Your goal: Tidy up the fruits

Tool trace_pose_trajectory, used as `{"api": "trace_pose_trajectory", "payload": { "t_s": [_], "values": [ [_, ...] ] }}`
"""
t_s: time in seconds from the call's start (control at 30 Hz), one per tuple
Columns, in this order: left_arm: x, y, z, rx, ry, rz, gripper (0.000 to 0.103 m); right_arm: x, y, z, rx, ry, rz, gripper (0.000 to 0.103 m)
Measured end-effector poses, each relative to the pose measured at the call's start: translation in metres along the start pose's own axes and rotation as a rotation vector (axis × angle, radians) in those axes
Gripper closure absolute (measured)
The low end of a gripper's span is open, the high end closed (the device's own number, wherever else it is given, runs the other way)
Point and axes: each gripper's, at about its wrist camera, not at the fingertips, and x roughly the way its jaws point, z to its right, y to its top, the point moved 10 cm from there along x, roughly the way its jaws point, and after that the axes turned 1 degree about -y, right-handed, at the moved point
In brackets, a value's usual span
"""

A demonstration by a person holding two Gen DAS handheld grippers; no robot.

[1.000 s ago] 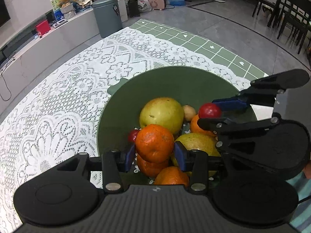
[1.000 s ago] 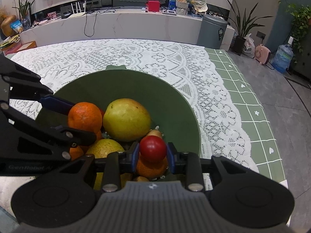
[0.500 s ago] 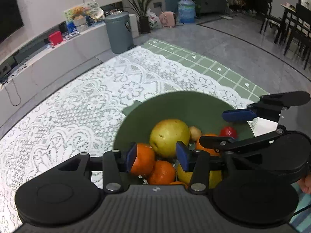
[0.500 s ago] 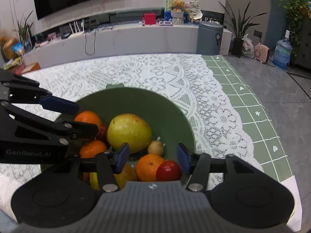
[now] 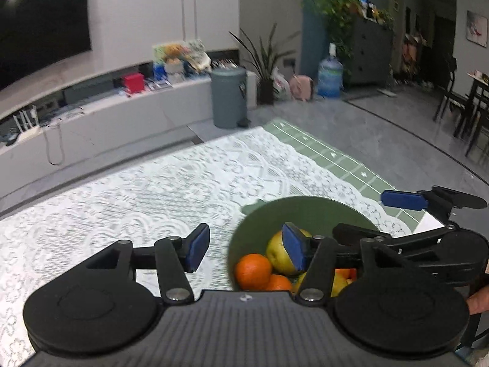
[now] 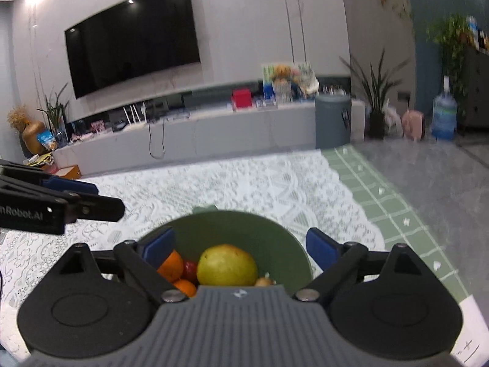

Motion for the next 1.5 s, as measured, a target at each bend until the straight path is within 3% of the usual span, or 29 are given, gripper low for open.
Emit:
{"api": "trace_pose_trajectory", "payload": {
  "t_s": [0.17, 0.4, 0.63, 0.87, 1.0, 1.13, 1.3, 1.5],
  "values": [
    [-0.031, -0.006, -0.02, -0.018, 0.064, 0.068, 0.034, -0.02, 0.003, -0.024, -0.035, 0.025, 0.074, 0.004],
    [-0.074, -0.028, -0.044, -0.027, 0.172, 0.147, 0.028, -0.04, -0.007, -0.053, -0.07, -0.002, 0.076, 0.004],
    [-0.117, -0.065, -0.068, -0.031, 0.322, 0.155, 0.025, -0.07, -0.02, -0.093, -0.017, 0.013, 0.069, 0.004],
    [-0.137, -0.115, -0.089, -0.152, 0.41, 0.128, 0.019, -0.092, -0.045, -0.129, -0.129, -0.044, 0.087, 0.004],
    [-0.133, -0.134, -0.088, -0.169, 0.401, 0.086, 0.019, -0.097, -0.053, -0.132, -0.15, -0.076, 0.081, 0.004],
    [-0.13, -0.142, -0.082, -0.146, 0.403, 0.097, 0.019, -0.097, -0.06, -0.126, -0.145, -0.11, 0.062, 0.004],
    [-0.124, -0.154, -0.086, -0.187, 0.399, 0.076, 0.019, -0.088, -0.072, -0.12, -0.121, -0.126, 0.008, 0.004],
    [-0.121, -0.162, -0.094, -0.209, 0.417, 0.069, 0.019, -0.084, -0.077, -0.126, -0.136, -0.118, 0.008, 0.004]
  ]
}}
